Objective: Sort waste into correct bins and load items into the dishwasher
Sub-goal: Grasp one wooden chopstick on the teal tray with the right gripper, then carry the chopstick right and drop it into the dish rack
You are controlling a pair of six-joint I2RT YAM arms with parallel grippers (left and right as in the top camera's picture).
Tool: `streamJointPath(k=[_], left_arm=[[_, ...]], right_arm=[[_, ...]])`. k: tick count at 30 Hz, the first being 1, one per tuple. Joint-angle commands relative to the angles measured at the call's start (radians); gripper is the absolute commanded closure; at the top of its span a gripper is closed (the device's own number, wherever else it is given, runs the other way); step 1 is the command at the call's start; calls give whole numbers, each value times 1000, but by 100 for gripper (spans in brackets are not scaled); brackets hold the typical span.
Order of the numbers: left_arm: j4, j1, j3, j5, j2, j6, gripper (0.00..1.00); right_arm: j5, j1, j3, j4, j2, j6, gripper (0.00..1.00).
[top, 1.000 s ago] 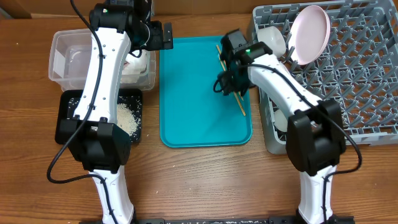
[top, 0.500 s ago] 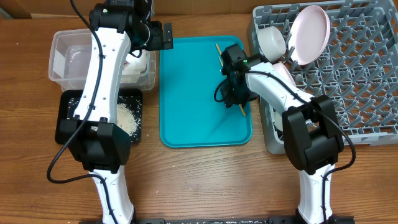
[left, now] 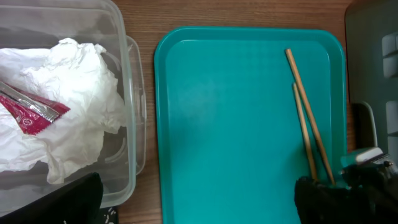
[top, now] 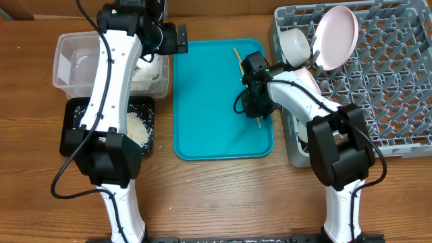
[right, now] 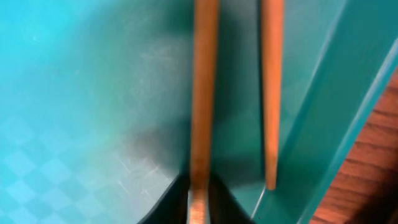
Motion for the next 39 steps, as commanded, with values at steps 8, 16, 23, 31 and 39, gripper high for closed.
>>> streamJointPath(k=[8, 16, 23, 31, 39], left_arm=[[1, -3, 25, 1, -10, -6, 0], [1, -3, 25, 1, -10, -6, 0], [1, -3, 25, 1, -10, -6, 0], [1, -3, 25, 1, -10, -6, 0], [1, -3, 25, 1, -10, -6, 0]], right_arm=[[-53, -1, 143, -153, -32, 14, 96], [-20, -41, 414, -376, -194, 14, 96], [5, -167, 429, -513, -339, 14, 96], [4, -292, 428, -703, -418, 21, 96], [93, -403, 334, -705, -420, 21, 96]])
